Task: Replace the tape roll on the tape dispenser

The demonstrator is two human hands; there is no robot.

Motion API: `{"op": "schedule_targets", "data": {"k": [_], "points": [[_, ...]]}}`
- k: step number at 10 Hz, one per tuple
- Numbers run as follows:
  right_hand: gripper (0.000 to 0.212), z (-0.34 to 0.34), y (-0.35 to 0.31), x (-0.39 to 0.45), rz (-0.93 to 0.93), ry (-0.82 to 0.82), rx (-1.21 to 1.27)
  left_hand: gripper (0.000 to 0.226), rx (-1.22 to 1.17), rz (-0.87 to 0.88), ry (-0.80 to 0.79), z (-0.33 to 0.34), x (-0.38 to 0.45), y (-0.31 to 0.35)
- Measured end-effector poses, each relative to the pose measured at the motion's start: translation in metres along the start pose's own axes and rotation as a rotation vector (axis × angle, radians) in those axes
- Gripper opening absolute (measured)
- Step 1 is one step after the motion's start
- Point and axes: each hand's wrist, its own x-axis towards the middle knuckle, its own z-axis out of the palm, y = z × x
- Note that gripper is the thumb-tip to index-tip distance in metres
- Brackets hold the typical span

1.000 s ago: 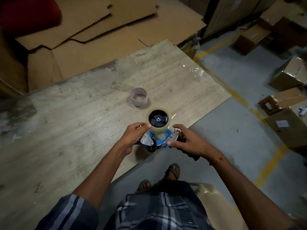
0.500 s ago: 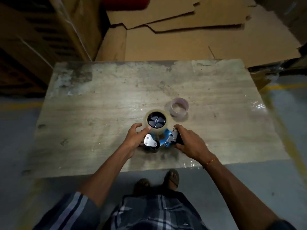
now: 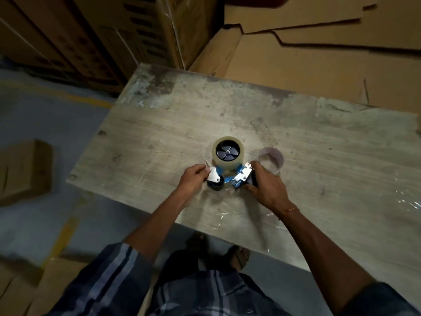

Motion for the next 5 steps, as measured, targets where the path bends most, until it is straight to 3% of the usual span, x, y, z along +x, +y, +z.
{"op": "schedule_targets", "data": {"k": [3, 4, 5], "points": [[0.049, 0.000, -0.003, 0.001, 0.032, -0.005, -0.042, 0.014, 0.090, 0.056, 0.011, 0.007, 0.003, -0.001], [0.060, -0.013, -0.014, 0.010, 0.064, -0.088, -0.187, 0.028, 0.230, 0.156, 0.097, 0.004, 0.005, 0.009], [0.065, -0.031, -0.033, 0.018, 0.120, -0.068, -0.297, 0.031, 0.417, 0.282, 0.154, -0.004, 0.010, 0.028]]}}
